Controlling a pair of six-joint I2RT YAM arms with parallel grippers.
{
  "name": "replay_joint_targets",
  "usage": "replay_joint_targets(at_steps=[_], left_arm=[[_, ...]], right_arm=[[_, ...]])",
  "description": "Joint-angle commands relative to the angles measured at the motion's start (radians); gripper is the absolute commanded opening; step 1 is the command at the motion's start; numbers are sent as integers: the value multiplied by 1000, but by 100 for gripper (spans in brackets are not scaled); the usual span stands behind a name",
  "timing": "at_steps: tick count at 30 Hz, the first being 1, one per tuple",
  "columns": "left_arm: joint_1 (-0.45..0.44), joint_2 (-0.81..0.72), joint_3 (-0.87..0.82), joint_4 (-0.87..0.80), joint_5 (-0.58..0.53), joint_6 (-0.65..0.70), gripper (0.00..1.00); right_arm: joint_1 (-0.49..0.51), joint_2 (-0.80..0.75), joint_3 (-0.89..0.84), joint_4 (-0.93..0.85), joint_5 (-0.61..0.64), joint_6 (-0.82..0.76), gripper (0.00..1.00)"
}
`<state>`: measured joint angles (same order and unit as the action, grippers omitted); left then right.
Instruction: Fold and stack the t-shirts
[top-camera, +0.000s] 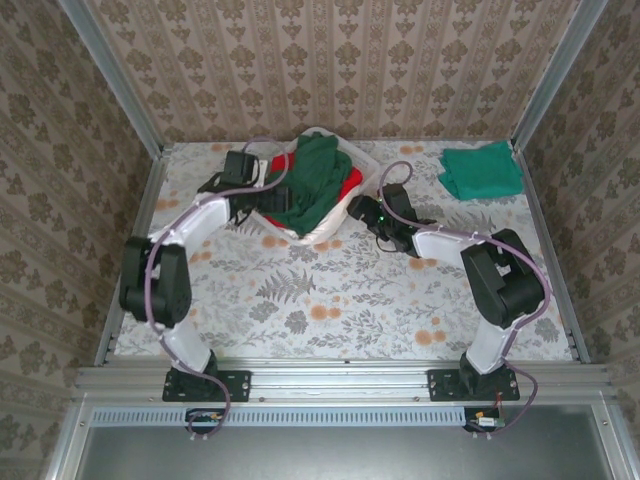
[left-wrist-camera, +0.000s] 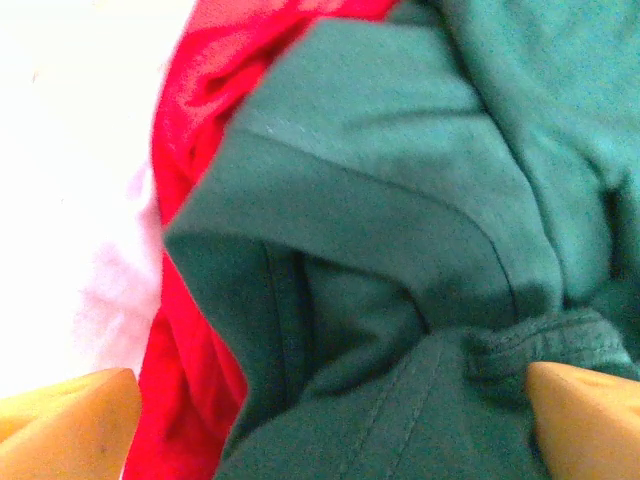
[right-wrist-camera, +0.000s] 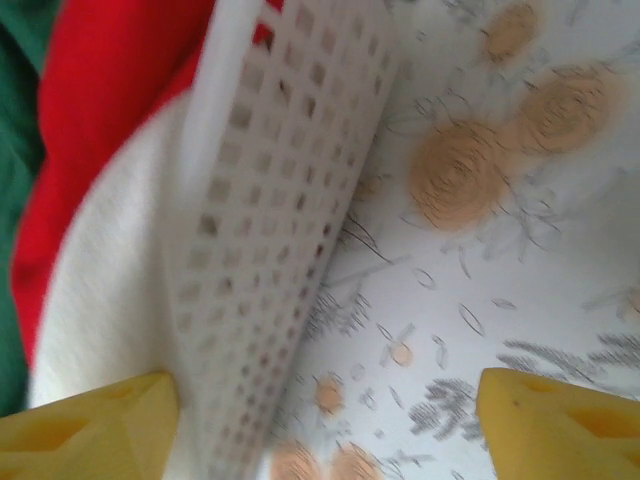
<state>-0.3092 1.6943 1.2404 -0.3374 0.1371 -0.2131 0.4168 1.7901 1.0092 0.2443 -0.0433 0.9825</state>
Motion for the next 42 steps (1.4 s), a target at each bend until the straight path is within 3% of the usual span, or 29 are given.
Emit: replay_joint_targets(at_steps=[1, 6, 10, 14, 20, 22, 25, 28, 33, 36, 42], left_arm=[[29, -95, -122, -65, -63, -54, 100], [104, -228, -160, -117, -127, -64, 100], [79, -293, -68, -230, -243, -34, 100], [-36, -355, -14, -290, -358, 3, 100], [-269, -265, -28, -197, -349, 61, 99], [-308, -163, 16, -195, -349, 80, 93], [-324, -3, 127, -251, -405, 78, 74], [-323, 114, 208, -292, -462, 88, 70], [-306, 191, 259, -339, -559, 68, 35], [-252, 164, 215, -329, -574, 35, 27], [-47, 103, 123, -264, -516, -15, 17]], right_arm=[[7, 94, 119, 63, -14, 81, 73], [82, 217, 265, 39, -37, 97, 65], [139, 266, 331, 42, -36, 99, 61], [134, 211, 327, -47, -33, 19, 66], [6, -108, -1, -64, 2, -57, 76], [-53, -241, -138, -80, -5, -77, 79], [-109, -454, -301, -131, 8, -130, 83], [-135, -644, -394, -244, 46, -192, 88], [-158, -905, -493, -359, 82, -237, 92], [-163, -1006, -527, -402, 102, -253, 94], [-167, -1066, -547, -426, 85, -252, 95]])
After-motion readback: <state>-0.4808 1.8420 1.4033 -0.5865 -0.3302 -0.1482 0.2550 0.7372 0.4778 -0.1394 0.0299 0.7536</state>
